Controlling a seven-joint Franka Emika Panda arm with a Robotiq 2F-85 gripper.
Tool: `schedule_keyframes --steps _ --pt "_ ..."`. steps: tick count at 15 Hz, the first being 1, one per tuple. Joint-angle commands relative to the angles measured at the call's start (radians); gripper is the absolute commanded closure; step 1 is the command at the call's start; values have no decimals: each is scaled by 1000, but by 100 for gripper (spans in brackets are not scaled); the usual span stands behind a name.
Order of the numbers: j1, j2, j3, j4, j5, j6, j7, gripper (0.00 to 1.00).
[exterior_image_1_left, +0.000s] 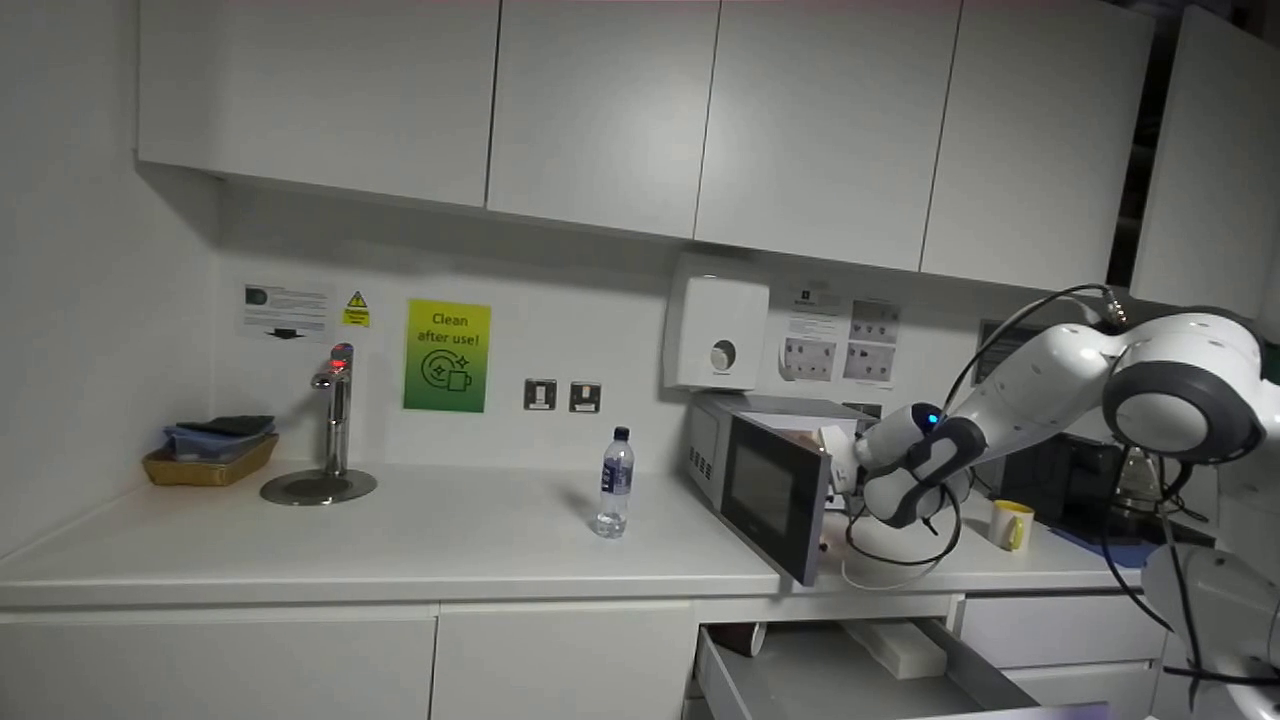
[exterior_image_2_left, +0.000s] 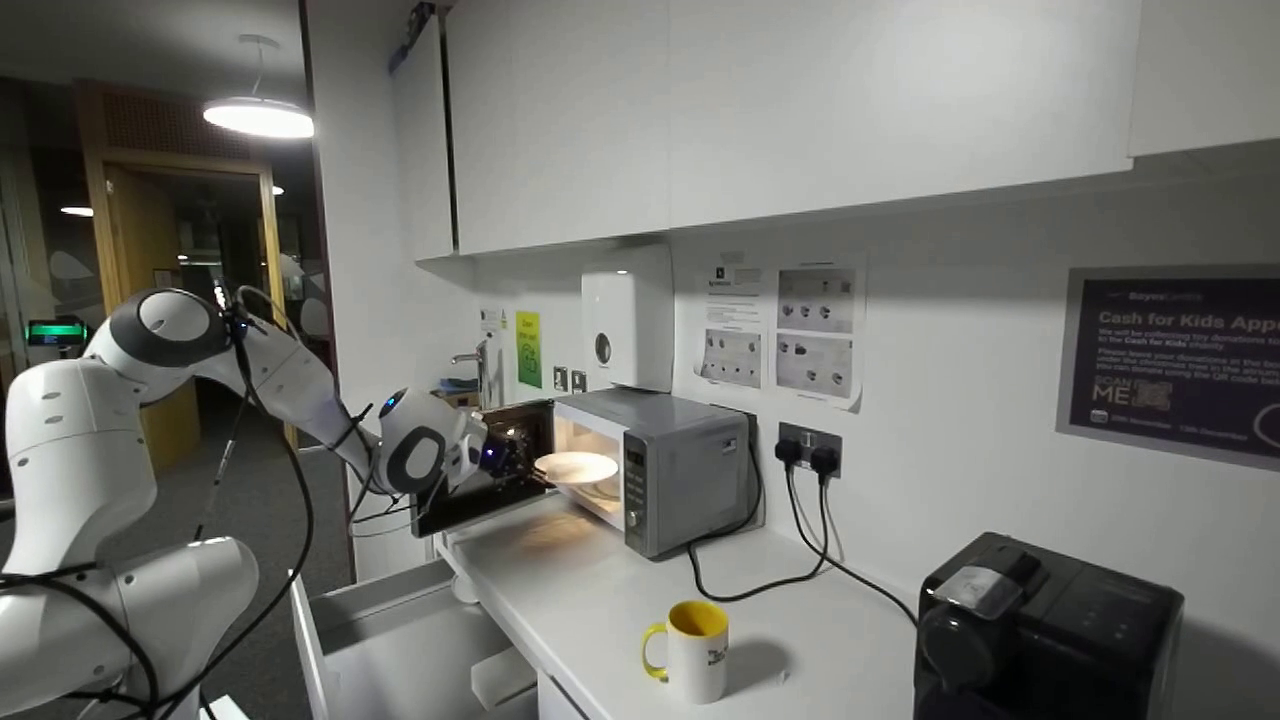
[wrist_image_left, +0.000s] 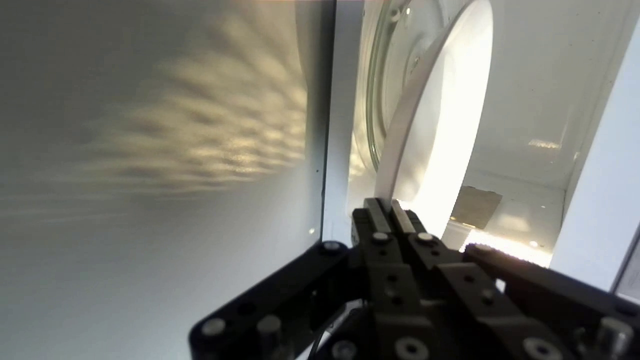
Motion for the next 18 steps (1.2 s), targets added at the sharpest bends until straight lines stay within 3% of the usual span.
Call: schedule_keyframes --steps 1,9,18 --pt "107 -26 -81 -35 111 -9 -93 99" --pt "299 25 -208 -94 269 -49 -124 99" --pt "497 170 -337 -168 395 -187 -102 99"
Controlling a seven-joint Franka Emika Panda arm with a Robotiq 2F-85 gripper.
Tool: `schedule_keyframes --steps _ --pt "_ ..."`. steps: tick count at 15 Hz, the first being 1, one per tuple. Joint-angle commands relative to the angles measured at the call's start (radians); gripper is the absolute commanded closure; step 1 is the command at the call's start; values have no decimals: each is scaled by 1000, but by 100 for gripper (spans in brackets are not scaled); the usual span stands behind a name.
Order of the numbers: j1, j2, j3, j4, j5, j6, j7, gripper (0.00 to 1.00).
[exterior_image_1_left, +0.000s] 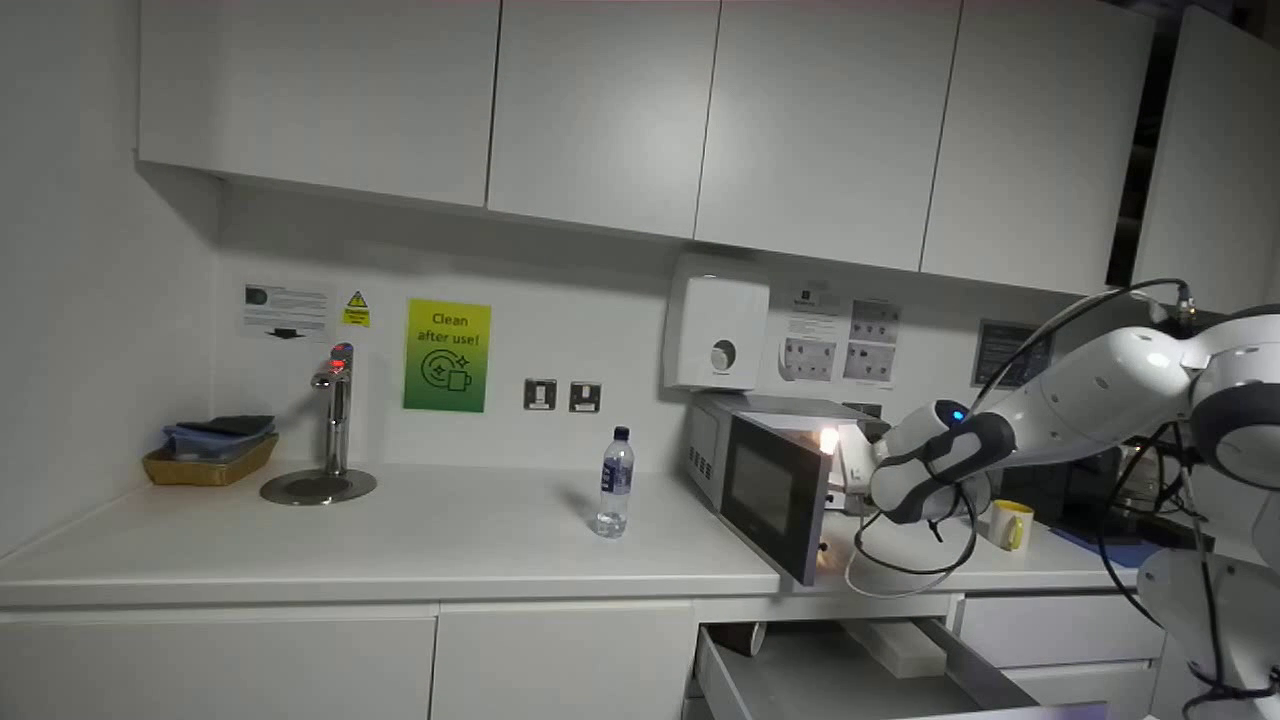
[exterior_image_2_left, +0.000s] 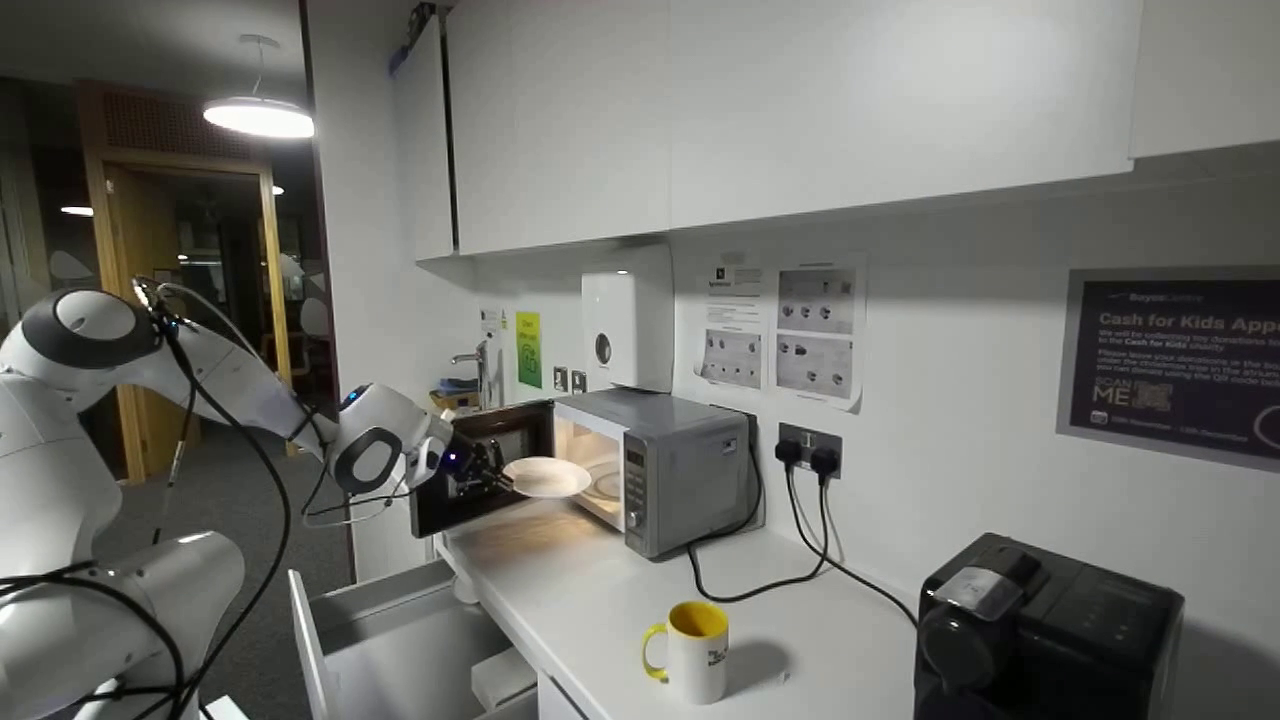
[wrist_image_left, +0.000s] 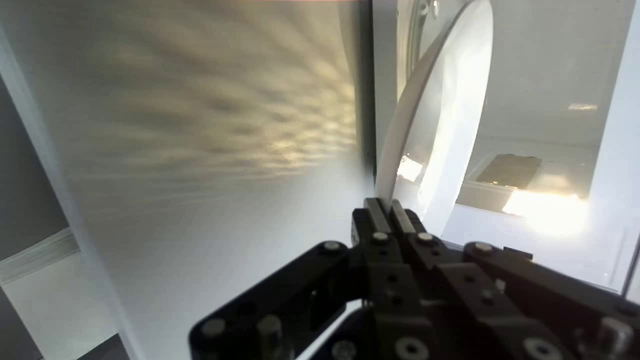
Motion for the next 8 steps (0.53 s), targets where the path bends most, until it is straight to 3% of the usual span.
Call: schedule_keyframes --steps 1,8 --pt "93 108 -77 -41 56 -74 -9 99" --pt "163 283 -136 -87 56 -262 13 99"
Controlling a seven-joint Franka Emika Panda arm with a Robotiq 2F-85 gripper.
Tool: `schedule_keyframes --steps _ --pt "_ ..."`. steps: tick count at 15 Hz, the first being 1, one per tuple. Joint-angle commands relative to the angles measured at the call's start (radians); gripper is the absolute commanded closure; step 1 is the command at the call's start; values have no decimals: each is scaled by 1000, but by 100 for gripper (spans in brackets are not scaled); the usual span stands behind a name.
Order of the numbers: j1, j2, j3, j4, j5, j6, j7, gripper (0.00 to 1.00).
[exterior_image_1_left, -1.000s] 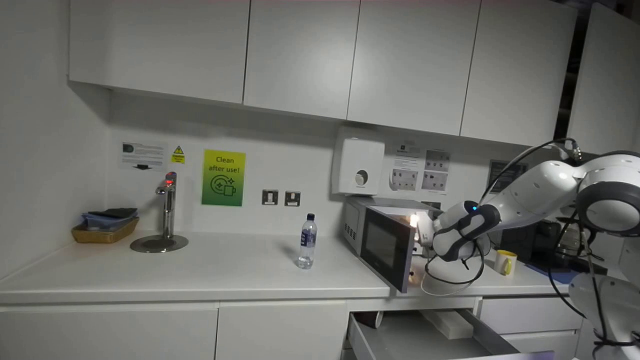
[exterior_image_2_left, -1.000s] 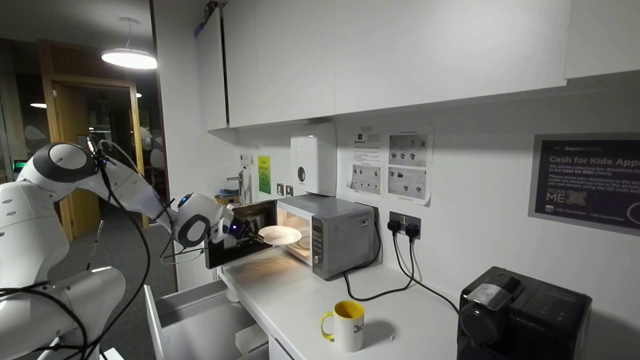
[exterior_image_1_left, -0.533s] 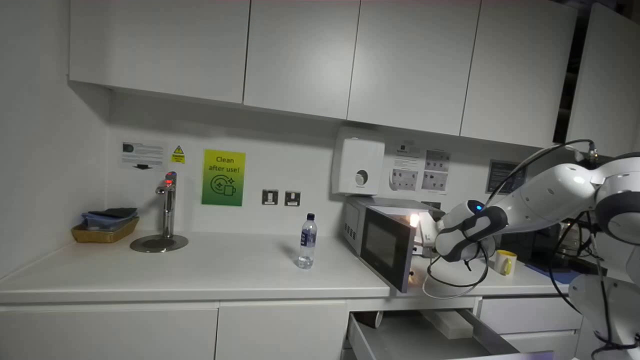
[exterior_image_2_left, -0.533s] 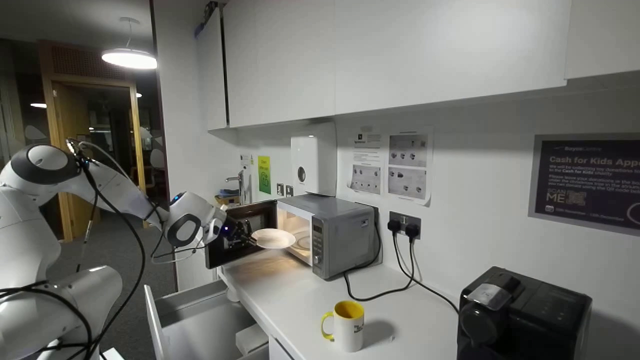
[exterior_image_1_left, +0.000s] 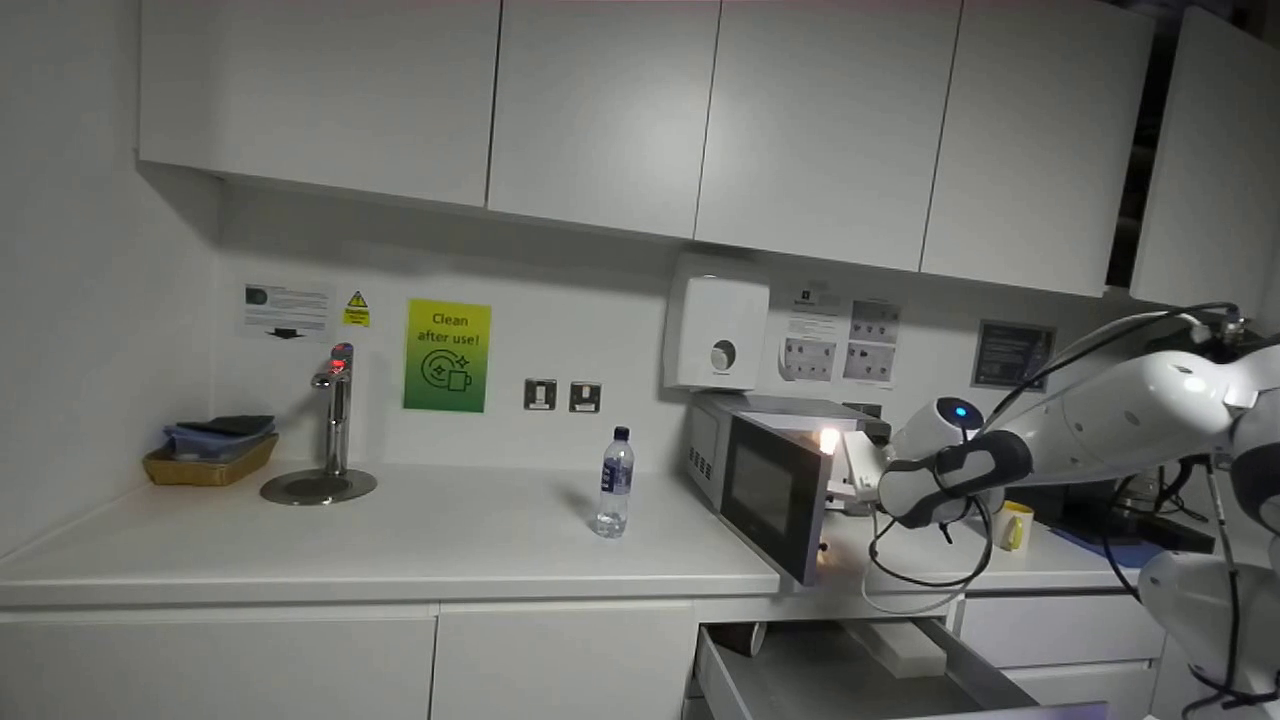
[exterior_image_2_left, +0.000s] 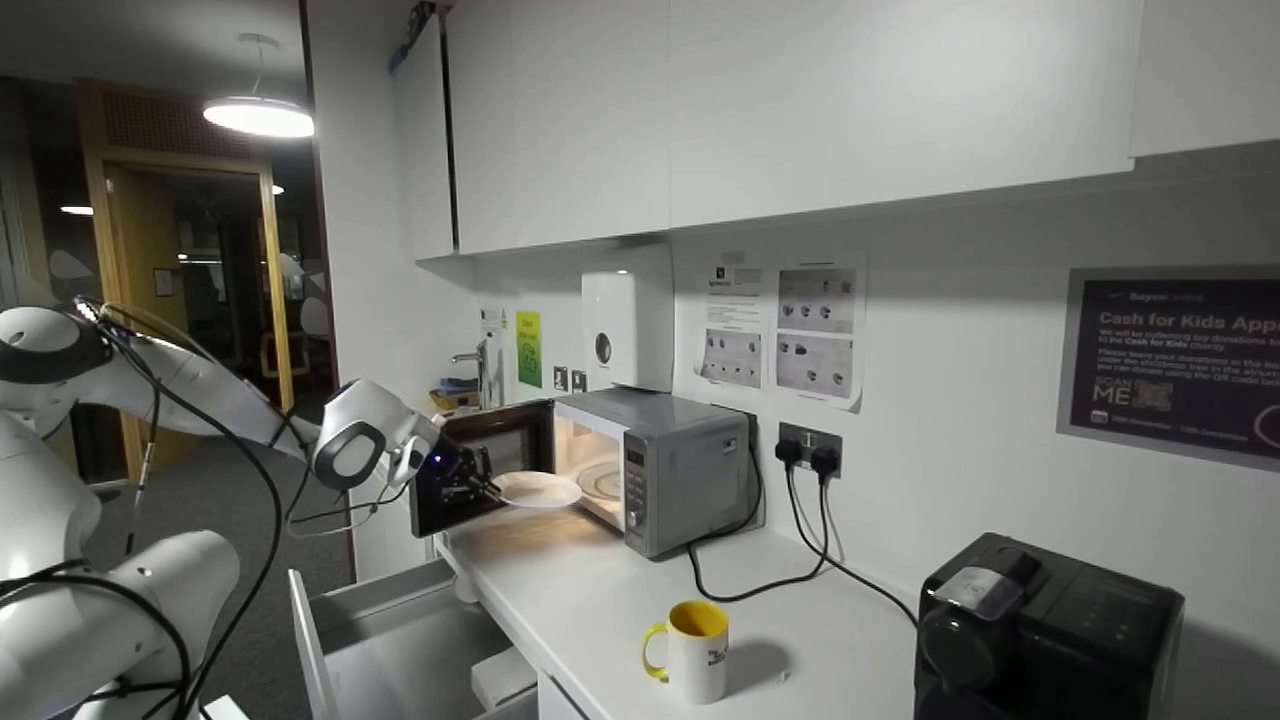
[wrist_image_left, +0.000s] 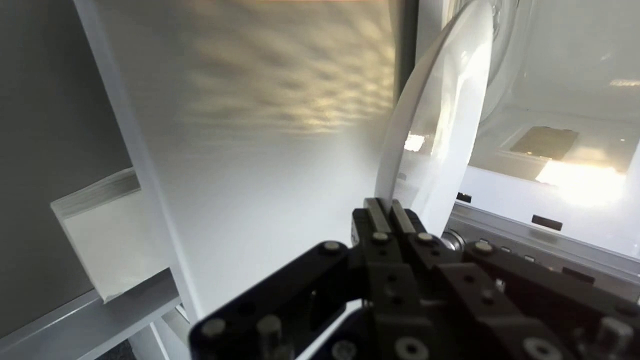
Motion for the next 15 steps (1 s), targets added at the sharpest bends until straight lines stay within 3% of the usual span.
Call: schedule_keyframes --steps 1,15 --pt "54 132 -58 -38 9 -87 12 99" --pt "114 468 -119 -106 -23 -387 80 99"
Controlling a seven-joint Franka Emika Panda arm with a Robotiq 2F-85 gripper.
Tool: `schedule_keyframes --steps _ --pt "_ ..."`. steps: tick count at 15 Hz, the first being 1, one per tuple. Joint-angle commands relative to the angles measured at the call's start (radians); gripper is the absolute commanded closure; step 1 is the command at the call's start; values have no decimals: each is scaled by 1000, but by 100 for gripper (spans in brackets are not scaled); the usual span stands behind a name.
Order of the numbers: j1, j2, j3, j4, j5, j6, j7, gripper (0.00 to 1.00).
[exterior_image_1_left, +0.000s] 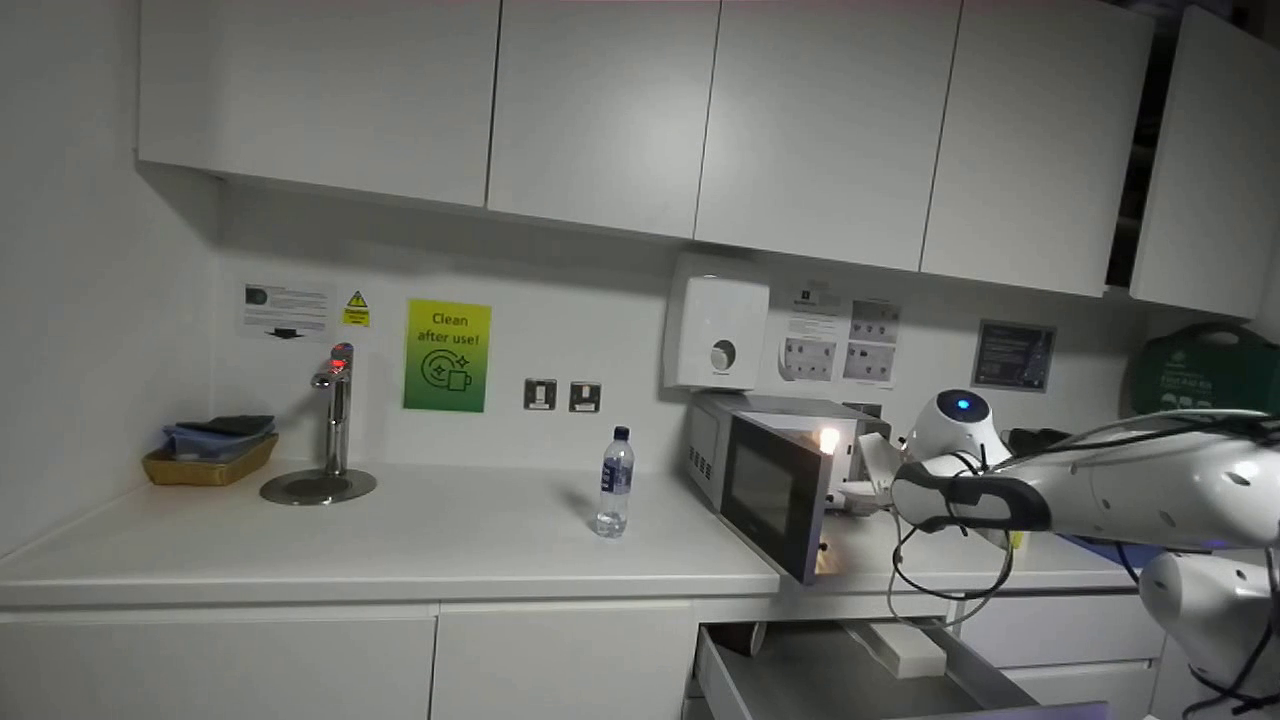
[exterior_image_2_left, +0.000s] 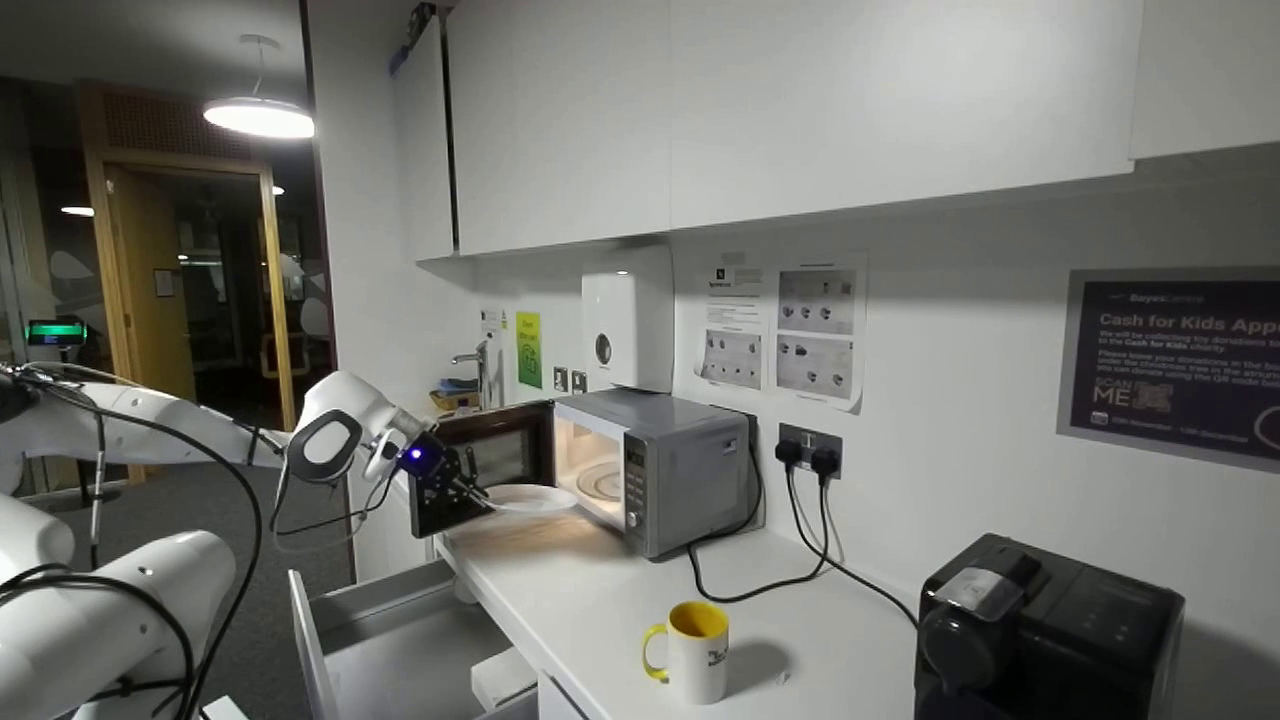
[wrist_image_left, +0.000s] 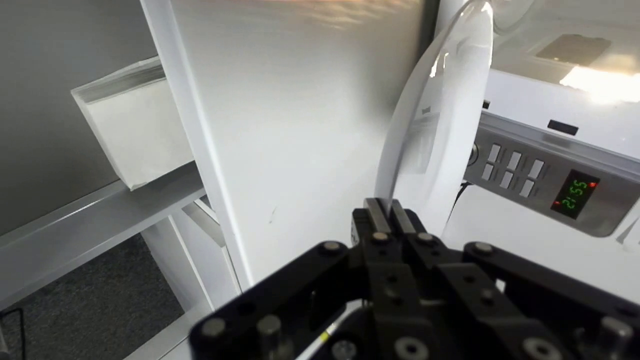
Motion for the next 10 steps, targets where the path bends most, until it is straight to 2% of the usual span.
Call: schedule_keyframes --steps 1,10 --pt "46 138 -44 -53 -24 -74 49 99" --pt "40 313 -55 -82 -41 -221 82 99"
